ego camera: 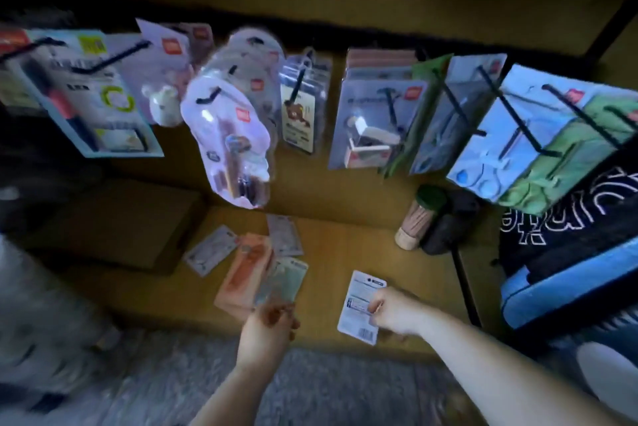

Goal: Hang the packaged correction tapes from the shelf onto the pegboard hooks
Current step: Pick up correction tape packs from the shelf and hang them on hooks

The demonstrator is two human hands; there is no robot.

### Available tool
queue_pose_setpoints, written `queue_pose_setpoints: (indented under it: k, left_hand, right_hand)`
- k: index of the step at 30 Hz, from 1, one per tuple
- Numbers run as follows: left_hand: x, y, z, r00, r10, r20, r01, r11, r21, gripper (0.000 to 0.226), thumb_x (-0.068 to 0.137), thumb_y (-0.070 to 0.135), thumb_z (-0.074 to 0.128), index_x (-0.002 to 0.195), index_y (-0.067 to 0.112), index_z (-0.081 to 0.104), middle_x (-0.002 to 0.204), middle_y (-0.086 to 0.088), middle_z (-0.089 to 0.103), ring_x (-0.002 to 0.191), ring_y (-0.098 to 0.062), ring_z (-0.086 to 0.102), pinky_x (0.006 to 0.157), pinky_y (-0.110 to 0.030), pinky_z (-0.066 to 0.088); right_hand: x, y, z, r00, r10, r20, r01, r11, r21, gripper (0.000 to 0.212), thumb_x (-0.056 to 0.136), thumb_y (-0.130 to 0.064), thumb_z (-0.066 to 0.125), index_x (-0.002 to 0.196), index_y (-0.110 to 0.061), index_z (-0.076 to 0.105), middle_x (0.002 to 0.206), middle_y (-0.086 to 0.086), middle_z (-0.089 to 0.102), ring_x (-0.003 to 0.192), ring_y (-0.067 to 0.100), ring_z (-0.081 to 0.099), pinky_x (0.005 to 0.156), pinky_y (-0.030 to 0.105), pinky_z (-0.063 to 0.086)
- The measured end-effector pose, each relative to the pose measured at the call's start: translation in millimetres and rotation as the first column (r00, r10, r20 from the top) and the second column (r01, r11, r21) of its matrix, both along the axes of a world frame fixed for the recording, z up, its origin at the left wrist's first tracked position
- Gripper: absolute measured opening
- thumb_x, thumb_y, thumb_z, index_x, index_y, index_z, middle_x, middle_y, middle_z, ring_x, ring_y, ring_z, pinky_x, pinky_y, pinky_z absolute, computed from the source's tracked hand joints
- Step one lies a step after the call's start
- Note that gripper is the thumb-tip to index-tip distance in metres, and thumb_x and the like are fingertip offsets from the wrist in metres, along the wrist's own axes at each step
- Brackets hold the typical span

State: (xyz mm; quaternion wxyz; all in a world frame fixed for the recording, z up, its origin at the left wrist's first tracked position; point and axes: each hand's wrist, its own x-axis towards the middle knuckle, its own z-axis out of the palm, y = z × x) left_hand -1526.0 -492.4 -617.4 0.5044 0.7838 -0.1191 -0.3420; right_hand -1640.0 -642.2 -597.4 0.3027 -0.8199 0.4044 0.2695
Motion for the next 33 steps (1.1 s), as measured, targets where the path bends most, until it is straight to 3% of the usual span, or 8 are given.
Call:
queue_pose_setpoints:
  k: [5, 8, 11, 15, 22, 27, 30, 33]
  left_hand:
    - [20.7, -12.7, -74.3, 0.984, -0.176, 0.021, 0.159, 0.930, 0.333, 0.021, 0.091, 0.015, 0.044, 0.075, 0.021, 0.055, 0.069, -0.002, 0.058, 0.065, -0.022, 0.053, 0.056, -0.027, 0.037]
    - [31.3, -17.9, -90.9, 0.967, -0.241, 0.078, 0.188, 0.889, 0.418, 0.026, 0.092, 0.013, 0.037, 0.075, 0.015, 0.057, 0.074, -0.010, 0.060, 0.062, -0.022, 0.048, 0.055, -0.027, 0.029]
    - [51.8, -23.9, -102.3, 0.966, -0.185, 0.179, 0.092, 0.897, 0.433, 0.030, 0.093, 0.022, 0.041, 0.116, 0.016, 0.059, 0.120, -0.010, 0.061, 0.102, -0.029, 0.057, 0.072, -0.029, 0.043]
    - [90.8, -30.3, -110.4, 0.936, -0.148, 0.321, -0.031, 0.869, 0.493, 0.036, 0.091, 0.026, 0.046, 0.124, 0.017, 0.055, 0.132, -0.012, 0.051, 0.117, -0.033, 0.048, 0.093, -0.037, 0.043]
    - [136.9, -32.1, -136.6, 0.991, -0.029, 0.129, -0.042, 0.854, 0.518, 0.065, 0.083, 0.026, 0.059, 0.140, 0.014, 0.031, 0.144, -0.014, 0.031, 0.129, -0.035, 0.038, 0.108, -0.043, 0.032]
    - [150.3, -36.2, -148.0, 0.998, 0.040, -0.040, -0.021, 0.919, 0.394, 0.067, 0.085, 0.011, 0.059, 0.142, 0.005, 0.024, 0.144, -0.021, 0.036, 0.132, -0.037, 0.036, 0.109, -0.042, 0.031]
    - [148.7, -43.3, -152.2, 0.997, -0.074, 0.013, 0.059, 0.882, 0.467, 0.053, 0.088, 0.019, 0.054, 0.135, 0.003, 0.035, 0.134, -0.016, 0.048, 0.125, -0.036, 0.044, 0.107, -0.038, 0.033]
    - [145.3, -44.6, -154.9, 0.997, -0.068, 0.026, 0.050, 0.900, 0.434, 0.050, 0.081, 0.020, 0.061, 0.127, 0.006, 0.048, 0.121, -0.019, 0.060, 0.113, -0.037, 0.055, 0.096, -0.039, 0.044]
  right_hand:
    - [11.5, -36.1, -47.2, 0.984, -0.172, -0.037, 0.170, 0.984, -0.049, 0.023, 0.090, -0.020, 0.051, 0.112, -0.013, 0.052, 0.096, 0.003, 0.055, 0.094, 0.021, 0.054, 0.063, 0.025, 0.046]
    - [27.5, -46.4, -93.0, 0.937, -0.349, 0.012, 0.349, 0.935, -0.068, 0.046, 0.085, -0.027, 0.057, 0.126, -0.010, 0.045, 0.125, 0.008, 0.056, 0.110, 0.026, 0.058, 0.088, 0.030, 0.051]
    - [39.1, -41.6, -136.7, 0.842, -0.539, 0.031, 0.539, 0.840, -0.062, 0.070, 0.082, -0.041, 0.059, 0.138, -0.013, 0.028, 0.137, 0.012, 0.045, 0.121, 0.032, 0.049, 0.097, 0.036, 0.047]
    - [47.7, -33.2, -169.6, 0.750, -0.661, -0.024, 0.660, 0.751, -0.024, 0.102, 0.077, -0.051, 0.060, 0.146, -0.018, -0.007, 0.148, 0.013, 0.029, 0.130, 0.036, 0.037, 0.105, 0.041, 0.038]
    - [55.3, -18.0, -170.0, 0.836, -0.545, -0.058, 0.522, 0.824, -0.222, 0.090, 0.083, -0.039, 0.057, 0.147, -0.016, -0.001, 0.153, 0.013, 0.012, 0.137, 0.033, 0.026, 0.110, 0.039, 0.033]
    - [72.5, -14.5, -163.0, 0.657, -0.703, 0.272, 0.697, 0.704, 0.136, 0.047, 0.092, -0.024, 0.048, 0.135, -0.007, 0.038, 0.119, 0.014, 0.057, 0.105, 0.031, 0.056, 0.085, 0.035, 0.046]
    - [84.6, -17.5, -158.8, 0.625, -0.736, 0.260, 0.696, 0.676, 0.243, 0.044, 0.096, -0.035, 0.038, 0.125, -0.004, 0.048, 0.103, 0.012, 0.057, 0.094, 0.028, 0.056, 0.074, 0.028, 0.038]
    - [87.3, -26.2, -167.8, 0.480, -0.840, 0.254, 0.767, 0.542, 0.343, 0.030, 0.096, -0.015, 0.038, 0.118, 0.002, 0.050, 0.104, 0.015, 0.055, 0.092, 0.026, 0.053, 0.063, 0.029, 0.036]
